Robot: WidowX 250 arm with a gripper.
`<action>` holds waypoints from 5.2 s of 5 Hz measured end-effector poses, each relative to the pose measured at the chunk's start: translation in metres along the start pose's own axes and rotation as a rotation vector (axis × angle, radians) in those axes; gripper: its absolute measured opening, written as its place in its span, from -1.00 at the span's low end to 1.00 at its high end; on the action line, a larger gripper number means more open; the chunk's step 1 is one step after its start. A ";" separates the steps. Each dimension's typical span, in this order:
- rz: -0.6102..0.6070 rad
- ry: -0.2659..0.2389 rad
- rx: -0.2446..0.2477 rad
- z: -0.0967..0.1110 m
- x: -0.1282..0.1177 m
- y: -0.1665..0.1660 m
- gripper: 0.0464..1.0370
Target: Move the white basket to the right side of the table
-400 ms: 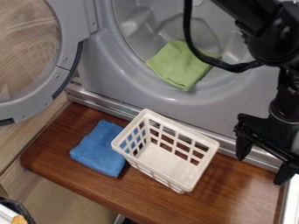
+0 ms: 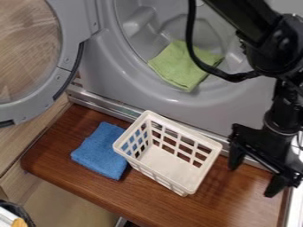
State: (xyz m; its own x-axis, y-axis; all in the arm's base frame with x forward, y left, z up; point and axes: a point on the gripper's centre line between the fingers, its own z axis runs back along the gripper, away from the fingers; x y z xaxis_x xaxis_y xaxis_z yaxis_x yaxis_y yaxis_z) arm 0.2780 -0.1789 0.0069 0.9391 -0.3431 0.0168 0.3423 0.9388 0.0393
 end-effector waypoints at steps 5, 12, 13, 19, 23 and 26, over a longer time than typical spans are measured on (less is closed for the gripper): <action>0.377 0.041 0.066 0.013 -0.072 0.178 0.92; 0.336 -0.039 0.008 -0.065 -0.060 0.198 -0.35; 0.332 -0.033 0.012 -0.064 -0.060 0.199 -0.68; 0.248 -0.194 -0.132 0.004 -0.065 0.157 -0.89; 0.216 -0.157 -0.271 -0.021 -0.073 0.094 -0.89; 0.247 -0.141 -0.276 -0.054 -0.060 0.076 -0.90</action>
State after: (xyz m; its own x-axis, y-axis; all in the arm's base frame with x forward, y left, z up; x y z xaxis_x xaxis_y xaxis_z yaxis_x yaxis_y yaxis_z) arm 0.2493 -0.0851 -0.0452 0.9875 -0.0890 0.1298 0.1197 0.9601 -0.2528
